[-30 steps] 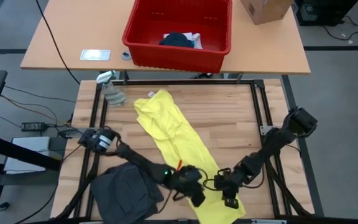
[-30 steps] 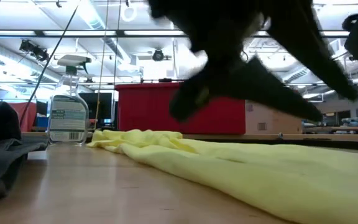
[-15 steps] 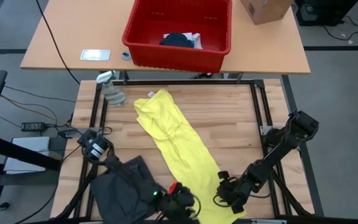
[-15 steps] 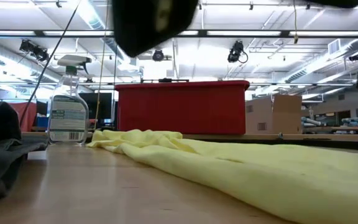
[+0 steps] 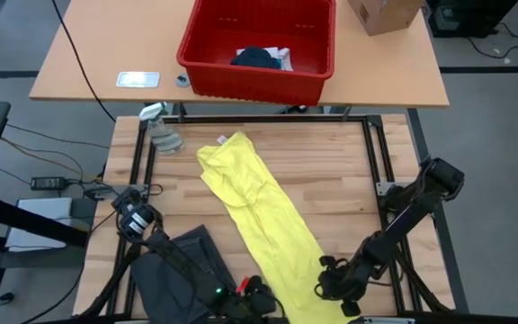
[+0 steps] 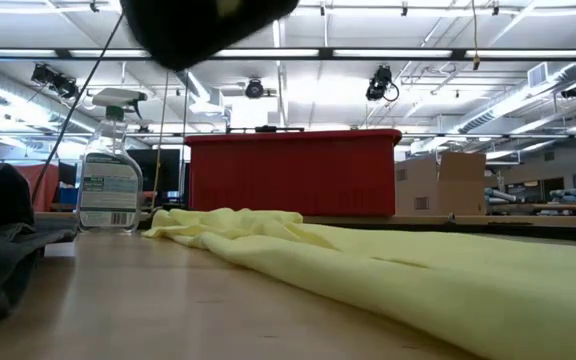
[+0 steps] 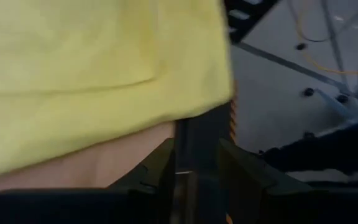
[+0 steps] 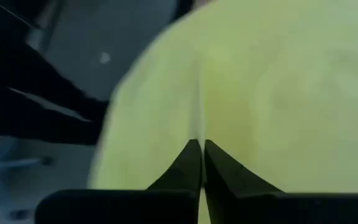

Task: Fold Laundry from Bin
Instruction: Fold the yellow shirt

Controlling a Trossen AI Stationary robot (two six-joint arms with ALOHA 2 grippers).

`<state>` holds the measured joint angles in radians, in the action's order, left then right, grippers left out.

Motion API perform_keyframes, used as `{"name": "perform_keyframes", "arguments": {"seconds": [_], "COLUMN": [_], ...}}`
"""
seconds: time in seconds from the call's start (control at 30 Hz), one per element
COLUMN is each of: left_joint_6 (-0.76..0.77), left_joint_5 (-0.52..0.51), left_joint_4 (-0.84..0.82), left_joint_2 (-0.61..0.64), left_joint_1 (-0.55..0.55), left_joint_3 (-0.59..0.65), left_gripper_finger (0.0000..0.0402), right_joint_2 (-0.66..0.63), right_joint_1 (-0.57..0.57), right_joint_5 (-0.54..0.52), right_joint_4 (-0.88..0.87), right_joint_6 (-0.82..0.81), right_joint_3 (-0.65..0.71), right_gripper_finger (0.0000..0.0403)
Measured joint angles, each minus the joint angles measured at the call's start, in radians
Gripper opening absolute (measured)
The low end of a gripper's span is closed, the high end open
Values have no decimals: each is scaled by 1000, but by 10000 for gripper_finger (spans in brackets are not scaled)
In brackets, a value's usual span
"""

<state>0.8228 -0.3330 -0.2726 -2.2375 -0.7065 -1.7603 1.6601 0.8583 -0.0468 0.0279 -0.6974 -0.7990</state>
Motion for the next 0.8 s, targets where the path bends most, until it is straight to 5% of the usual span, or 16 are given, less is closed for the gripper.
{"name": "perform_keyframes", "arguments": {"seconds": [0.2, 0.37, 0.57, 0.8], "left_joint_6": [-114, -232, -362, -428], "left_joint_5": [28, 28, 27, 27], "left_joint_4": [44, 64, 101, 165], "left_joint_2": [2, -1, -2, -3], "left_joint_1": [1, 10, 34, 66], "left_joint_3": [0, 0, 0, 0], "left_gripper_finger": [121, 122, 126, 177], "right_joint_2": [-18, 56, 67, 28], "right_joint_1": [7, 46, 51, 12], "right_joint_5": [220, 254, 274, 247], "right_joint_4": [212, 353, 357, 376], "right_joint_6": [-161, -179, -193, -276], "right_joint_3": [0, 0, 0, 0], "right_gripper_finger": [25, 35, 118, 212]}}
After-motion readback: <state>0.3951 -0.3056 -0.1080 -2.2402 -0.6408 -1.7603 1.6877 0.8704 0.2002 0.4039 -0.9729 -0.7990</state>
